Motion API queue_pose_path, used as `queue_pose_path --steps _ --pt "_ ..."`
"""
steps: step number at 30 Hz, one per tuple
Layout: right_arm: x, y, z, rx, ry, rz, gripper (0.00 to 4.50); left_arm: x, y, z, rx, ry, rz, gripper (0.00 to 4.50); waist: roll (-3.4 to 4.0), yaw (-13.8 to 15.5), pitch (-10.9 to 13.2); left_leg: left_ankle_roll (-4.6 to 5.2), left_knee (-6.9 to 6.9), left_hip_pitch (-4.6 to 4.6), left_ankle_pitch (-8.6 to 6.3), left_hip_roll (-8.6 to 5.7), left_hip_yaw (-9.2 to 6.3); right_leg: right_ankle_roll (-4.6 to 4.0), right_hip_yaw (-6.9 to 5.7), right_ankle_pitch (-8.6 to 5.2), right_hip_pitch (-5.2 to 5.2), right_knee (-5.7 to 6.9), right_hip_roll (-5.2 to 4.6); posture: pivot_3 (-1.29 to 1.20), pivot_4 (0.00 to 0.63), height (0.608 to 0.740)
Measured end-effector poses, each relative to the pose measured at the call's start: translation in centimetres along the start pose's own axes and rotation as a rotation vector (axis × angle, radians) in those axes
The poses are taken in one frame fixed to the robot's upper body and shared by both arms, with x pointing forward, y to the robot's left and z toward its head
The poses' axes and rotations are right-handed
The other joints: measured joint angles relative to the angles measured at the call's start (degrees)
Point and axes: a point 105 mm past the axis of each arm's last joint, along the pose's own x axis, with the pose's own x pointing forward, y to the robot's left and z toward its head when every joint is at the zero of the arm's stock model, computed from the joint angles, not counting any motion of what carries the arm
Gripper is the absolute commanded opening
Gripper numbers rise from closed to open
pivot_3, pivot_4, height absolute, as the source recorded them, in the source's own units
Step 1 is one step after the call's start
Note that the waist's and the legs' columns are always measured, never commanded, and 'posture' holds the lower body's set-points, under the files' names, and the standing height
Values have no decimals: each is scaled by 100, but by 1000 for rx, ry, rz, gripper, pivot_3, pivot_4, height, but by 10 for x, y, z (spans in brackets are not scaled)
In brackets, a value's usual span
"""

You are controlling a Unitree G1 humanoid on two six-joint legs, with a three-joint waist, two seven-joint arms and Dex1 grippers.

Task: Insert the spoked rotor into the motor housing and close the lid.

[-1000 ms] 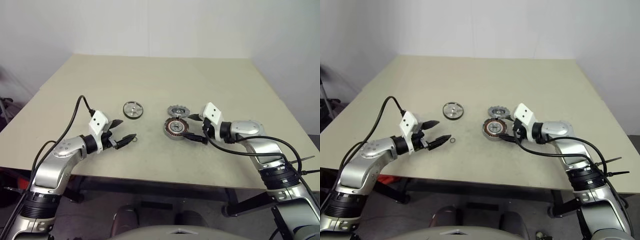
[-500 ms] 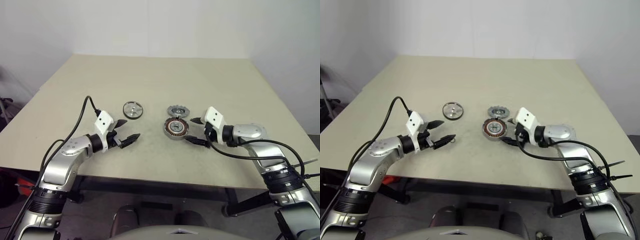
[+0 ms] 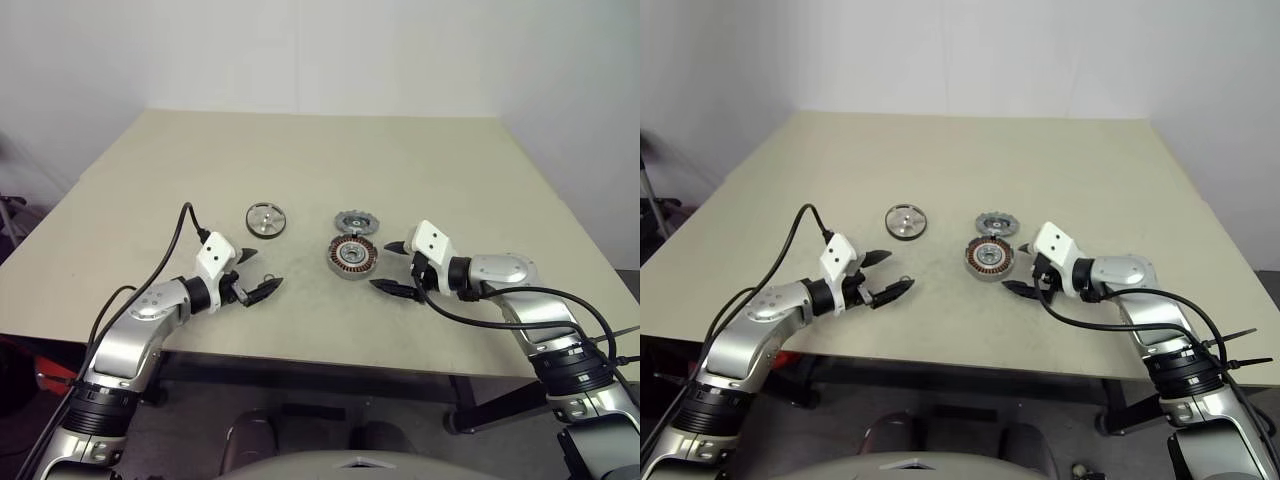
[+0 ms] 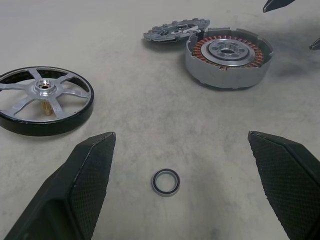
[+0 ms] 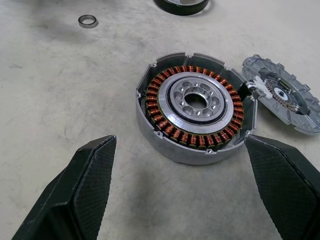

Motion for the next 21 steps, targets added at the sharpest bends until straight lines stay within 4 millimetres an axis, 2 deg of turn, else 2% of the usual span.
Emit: queue_pose_path --steps 15,21 --pt "3 -5 -1 -6 15 -12 4228 7 -2 -7 40 48 -3 4481 0 1 0 0 4 0 0 0 0 -1 0 0 0 4 0 0 0 740" --pt "5 -5 0 -2 8 -20 4228 14 -12 -26 60 109 -31 4481 0 1 0 0 5 0 0 0 0 0 0 0 0 6 -1 0 0 740"
